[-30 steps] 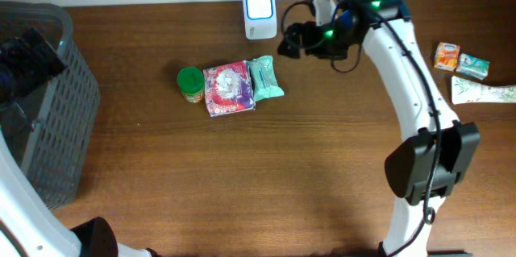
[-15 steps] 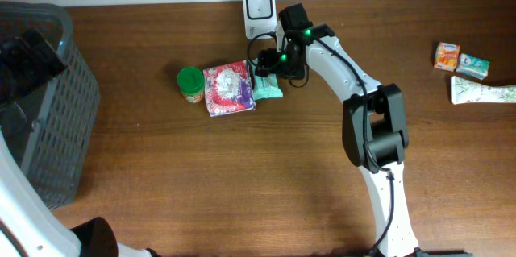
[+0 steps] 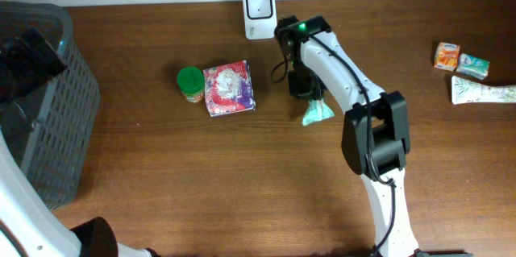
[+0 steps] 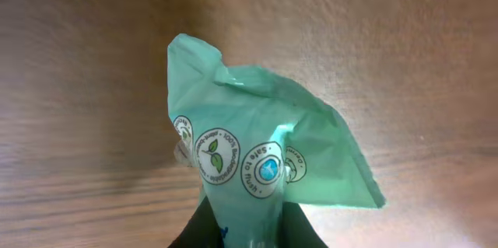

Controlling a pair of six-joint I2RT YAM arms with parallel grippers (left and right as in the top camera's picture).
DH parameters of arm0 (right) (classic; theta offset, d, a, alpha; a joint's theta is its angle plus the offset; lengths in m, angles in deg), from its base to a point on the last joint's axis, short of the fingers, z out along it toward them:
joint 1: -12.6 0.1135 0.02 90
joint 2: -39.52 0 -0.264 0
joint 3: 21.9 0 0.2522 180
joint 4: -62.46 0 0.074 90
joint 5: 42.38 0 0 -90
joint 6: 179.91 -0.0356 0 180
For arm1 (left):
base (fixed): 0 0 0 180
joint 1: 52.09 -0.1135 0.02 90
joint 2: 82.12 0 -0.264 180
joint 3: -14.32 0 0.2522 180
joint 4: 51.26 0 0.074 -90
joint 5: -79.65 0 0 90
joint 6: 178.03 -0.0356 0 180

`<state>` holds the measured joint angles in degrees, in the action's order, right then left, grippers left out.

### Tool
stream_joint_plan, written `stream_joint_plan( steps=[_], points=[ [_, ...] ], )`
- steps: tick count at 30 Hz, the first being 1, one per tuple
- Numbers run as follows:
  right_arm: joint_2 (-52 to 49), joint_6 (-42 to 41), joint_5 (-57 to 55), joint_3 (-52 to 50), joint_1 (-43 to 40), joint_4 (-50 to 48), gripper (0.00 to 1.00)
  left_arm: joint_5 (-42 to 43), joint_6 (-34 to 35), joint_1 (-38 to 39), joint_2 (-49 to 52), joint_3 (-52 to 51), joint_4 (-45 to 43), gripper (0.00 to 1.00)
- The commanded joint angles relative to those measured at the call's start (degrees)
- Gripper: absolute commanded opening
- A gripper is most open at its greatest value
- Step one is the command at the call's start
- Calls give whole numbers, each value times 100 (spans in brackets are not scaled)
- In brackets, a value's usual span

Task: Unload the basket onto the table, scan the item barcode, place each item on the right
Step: 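Reach the right gripper to the mint-green toilet tissue pack, then grasp the mint-green pack and drag it out of the pile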

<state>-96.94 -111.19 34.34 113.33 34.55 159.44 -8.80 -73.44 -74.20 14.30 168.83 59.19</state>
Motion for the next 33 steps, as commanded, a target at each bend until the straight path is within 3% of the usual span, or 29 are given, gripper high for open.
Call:
stream_joint_plan(
  steps=[1, 2, 3, 4, 12, 15, 20, 22, 26, 27, 30, 33],
  points=[
    [118, -216, -647, -44, 122, 37, 14, 20, 55, -24, -39, -4, 2, 99],
    [109, -216, -647, -52, 140, 17, 40, 20, 55, -24, -39, -4, 2, 99],
    [109, -212, -651, -50, 144, -4, 74, 20, 55, -24, -39, -4, 2, 99],
    [111, -146, -654, -48, 144, -2, 81, 20, 55, -24, -39, -4, 2, 99],
    [109, 302, -592, -129, 516, 164, 82, 20, 55, -24, -39, -4, 2, 99],
    [109, -177, -1707, -713, 809, -42, 69, 20, 52, -24, -39, -4, 2, 99],
    [109, -168, -2352, -1539, 798, -887, 65, 20, 55, -24, -39, -4, 2, 99],
    [109, -168, -2374, -1764, 798, -1169, 55, 20, 55, -24, -39, -4, 2, 99],
    [109, -175, -2573, -1934, 643, -1445, 14, 20, 55, -24, -39, -4, 2, 99],
    [109, -170, -2299, -1716, 586, -1285, 6, 20, 55, -24, -39, -4, 4, 99],
    [111, 133, -887, -501, 367, -551, 4, 20, 55, -24, -39, -4, 2, 99],
    [111, 1392, 2472, 846, 118, 120, 4, 20, 55, -24, -39, -4, 2, 99]
  ],
)
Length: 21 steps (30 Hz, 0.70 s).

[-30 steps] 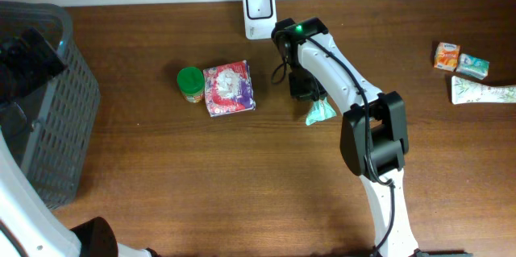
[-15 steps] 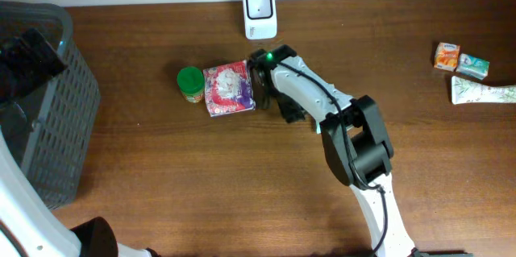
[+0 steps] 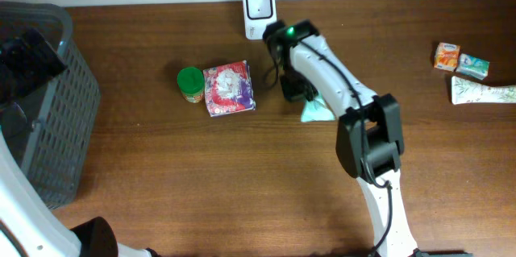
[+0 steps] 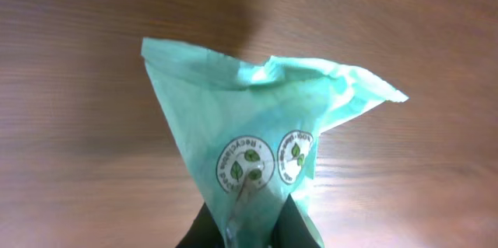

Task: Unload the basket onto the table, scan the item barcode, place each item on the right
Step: 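Grasp the mint-green pack and drag it out of the pile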

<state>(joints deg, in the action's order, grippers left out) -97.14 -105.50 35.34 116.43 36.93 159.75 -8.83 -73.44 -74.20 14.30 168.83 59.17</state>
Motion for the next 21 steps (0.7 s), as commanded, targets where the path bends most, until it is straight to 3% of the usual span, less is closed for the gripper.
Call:
stream_joint_plan(
  steps=[1, 3, 7, 9, 11, 14, 18, 21],
  points=[
    [129, 1093, 3239, 509, -223, 87, 4, 22, 55, -24, -39, -4, 4, 99],
    [127, 1495, 4791, 111, -472, -125, 4, 22, 55, -24, -39, -4, 4, 99],
    [127, 1563, 5652, -1088, -957, -719, 7, 22, 55, -24, -39, -4, 7, 99],
    [129, 1558, 5392, -1185, -1432, -789, 30, 22, 55, -24, -39, -4, 4, 99],
    [129, 1526, 4828, -1178, -1851, -743, 60, 22, 55, -24, -39, -4, 4, 99],
    [131, 1631, 4688, -892, -2103, -352, 76, 22, 55, -24, -39, -4, 4, 99],
    [131, 1731, 4452, 328, -2087, 544, 100, 22, 55, -24, -39, -4, 4, 99],
    [129, 1891, 4450, 459, -1952, 675, 99, 22, 55, -24, -39, -4, 4, 99]
  ],
)
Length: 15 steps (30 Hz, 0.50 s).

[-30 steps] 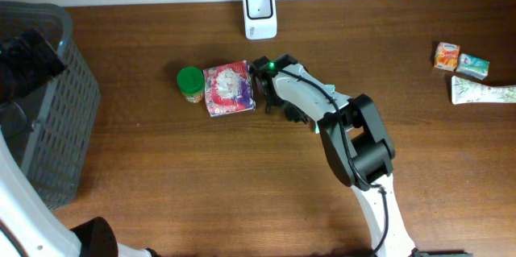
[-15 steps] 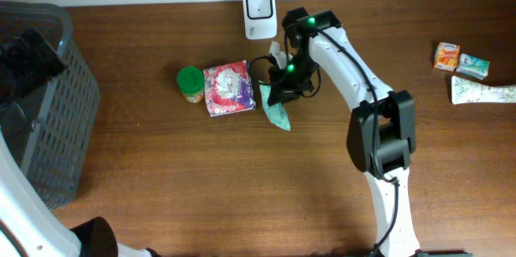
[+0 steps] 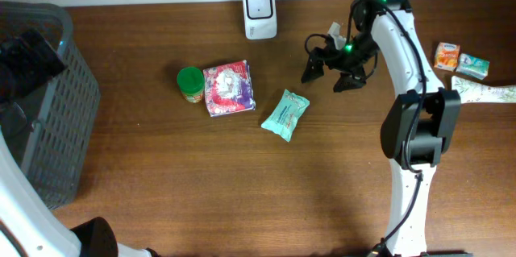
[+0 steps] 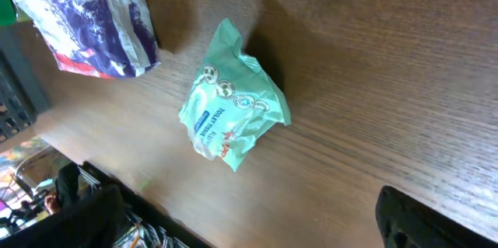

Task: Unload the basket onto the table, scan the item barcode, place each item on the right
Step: 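Grasp the mint-green pack and drag it out of the pile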

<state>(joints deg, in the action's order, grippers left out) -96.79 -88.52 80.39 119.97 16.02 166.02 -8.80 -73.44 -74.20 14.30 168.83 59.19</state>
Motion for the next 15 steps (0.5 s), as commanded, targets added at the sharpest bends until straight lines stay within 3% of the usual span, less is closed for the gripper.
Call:
stream_joint_plan(
  steps=[1, 5, 7, 8, 13, 15],
  points=[
    [94, 247, -52, 105, 271, 46, 99, 20, 55, -24, -39, -4, 2, 99],
    [94, -61, -662, 105, 892, -120, 100, 20, 55, -24, -39, -4, 2, 99],
    [94, -356, -1016, 105, 1049, -120, 76, 20, 55, -24, -39, -4, 2, 99],
    [94, -693, -1449, 105, 1073, -35, 40, 20, 55, -24, -39, -4, 2, 99],
    [94, -787, -1808, -334, 1217, 564, 4, 20, 55, -24, -39, -4, 2, 99],
    [94, -789, -1808, -640, 1353, 354, 4, 20, 55, -24, -39, -4, 2, 99]
  ],
)
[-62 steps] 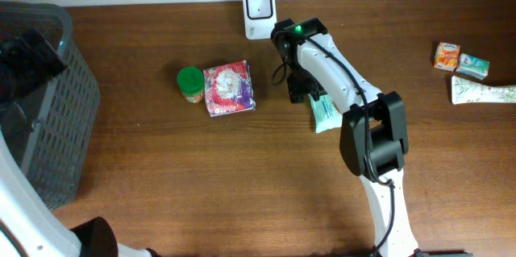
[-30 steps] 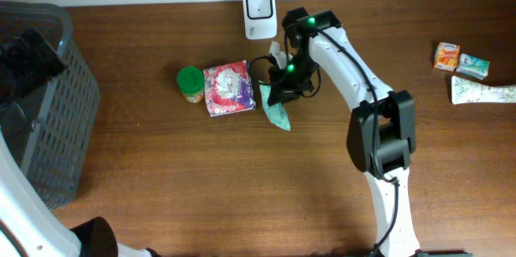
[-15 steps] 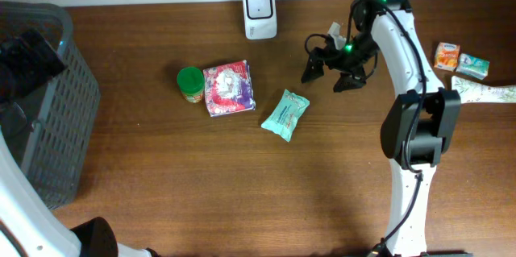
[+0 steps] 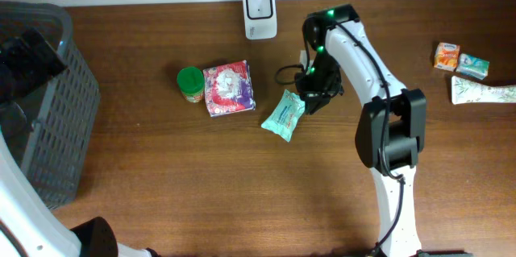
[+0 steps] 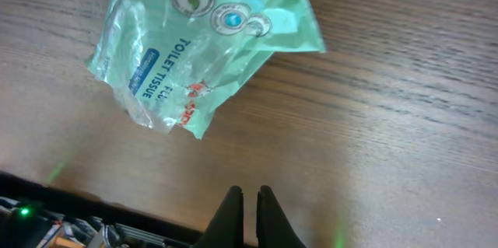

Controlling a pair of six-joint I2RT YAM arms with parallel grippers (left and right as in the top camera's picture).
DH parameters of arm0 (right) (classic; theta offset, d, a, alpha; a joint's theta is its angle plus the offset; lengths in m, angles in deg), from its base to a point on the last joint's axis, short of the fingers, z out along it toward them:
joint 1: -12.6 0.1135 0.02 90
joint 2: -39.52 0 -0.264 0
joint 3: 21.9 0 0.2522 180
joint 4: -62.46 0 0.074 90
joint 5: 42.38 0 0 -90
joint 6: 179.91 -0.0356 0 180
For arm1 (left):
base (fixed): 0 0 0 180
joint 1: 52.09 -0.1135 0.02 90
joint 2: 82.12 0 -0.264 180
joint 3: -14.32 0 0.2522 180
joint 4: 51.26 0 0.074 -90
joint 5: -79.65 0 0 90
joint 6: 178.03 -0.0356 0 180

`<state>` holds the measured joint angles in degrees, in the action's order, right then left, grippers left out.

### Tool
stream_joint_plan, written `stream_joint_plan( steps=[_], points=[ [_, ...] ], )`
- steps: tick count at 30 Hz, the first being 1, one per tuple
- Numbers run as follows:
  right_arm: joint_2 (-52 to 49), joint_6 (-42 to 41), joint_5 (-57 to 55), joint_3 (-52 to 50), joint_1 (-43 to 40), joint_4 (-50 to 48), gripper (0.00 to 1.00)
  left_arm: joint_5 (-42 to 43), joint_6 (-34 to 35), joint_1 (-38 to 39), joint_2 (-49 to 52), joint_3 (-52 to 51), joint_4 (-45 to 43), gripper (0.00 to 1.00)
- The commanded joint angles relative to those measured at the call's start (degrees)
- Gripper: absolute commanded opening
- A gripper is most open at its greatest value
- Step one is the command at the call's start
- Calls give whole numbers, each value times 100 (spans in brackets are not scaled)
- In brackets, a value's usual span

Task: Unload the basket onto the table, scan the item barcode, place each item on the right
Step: 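Grasp the mint-green pack and drag it out of the pile, then release the mint-green pack and raise the right gripper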

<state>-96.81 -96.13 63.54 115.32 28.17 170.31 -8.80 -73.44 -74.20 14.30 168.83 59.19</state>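
The green toilet-tissue packet [image 4: 284,115] lies flat on the brown table, printed side up [image 5: 202,54]. Just right of its upper end sits my right gripper [image 4: 311,96], low over the wood. Its fingers are shut with nothing between them [image 5: 249,191], and the packet lies apart from the tips. The white barcode scanner [image 4: 260,2] stands at the table's back edge, up and left of the packet. Of the left arm only a dark part [image 4: 28,57] shows over the basket, and its fingers cannot be made out.
A red and purple packet [image 4: 229,88] and a green-lidded jar [image 4: 190,83] lie left of the tissue packet. A grey basket [image 4: 48,128] fills the left side. Two small boxes [image 4: 447,55] [image 4: 474,66] and a white tube [image 4: 484,93] sit at the far right.
My right gripper was open, up and to the right of the packet. Now it is shut, lower and further left, right beside the packet. The packet lies where it lay.
My right gripper first held the green packet by one end near the scanner, then closer to the scanner. Later the packet lay on the table and the gripper stood open off to the right. Now the gripper is shut, with nothing in it, beside the packet.
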Motion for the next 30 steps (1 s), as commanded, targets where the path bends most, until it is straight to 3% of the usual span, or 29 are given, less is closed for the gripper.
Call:
stream_joint_plan(
  steps=[1, 7, 9, 10, 11, 15, 22, 27, 28, 30],
  points=[
    [96, -28, -122, -354, 212, -247, 4, 20, 55, -24, -39, -4, 2, 99],
    [96, -33, -125, -769, 214, -1025, 7, 20, 52, -24, -39, -4, 2, 99],
    [96, -201, -494, -966, 205, -1425, 14, 20, 55, -24, -39, -4, 2, 99],
    [96, -378, -713, -1036, 205, -1622, 13, 20, 55, -24, -39, -4, 2, 99],
    [96, -374, -719, -1102, 205, -2004, 4, 20, 55, -24, -39, -4, 2, 99],
    [96, -372, -717, -1106, 203, -3073, 4, 20, 55, -24, -39, -4, 2, 99],
    [96, -372, -695, -560, 203, -2328, 6, 20, 55, -24, -39, -4, 2, 99],
    [98, -369, -697, 1207, 199, -826, 29, 20, 55, -24, -39, -4, 2, 99],
    [98, -369, -699, 1504, 192, -610, 38, 20, 55, -24, -39, -4, 2, 99],
    [98, -306, -706, 1766, 103, -435, 70, 20, 55, -24, -39, -4, 2, 99]
  ],
)
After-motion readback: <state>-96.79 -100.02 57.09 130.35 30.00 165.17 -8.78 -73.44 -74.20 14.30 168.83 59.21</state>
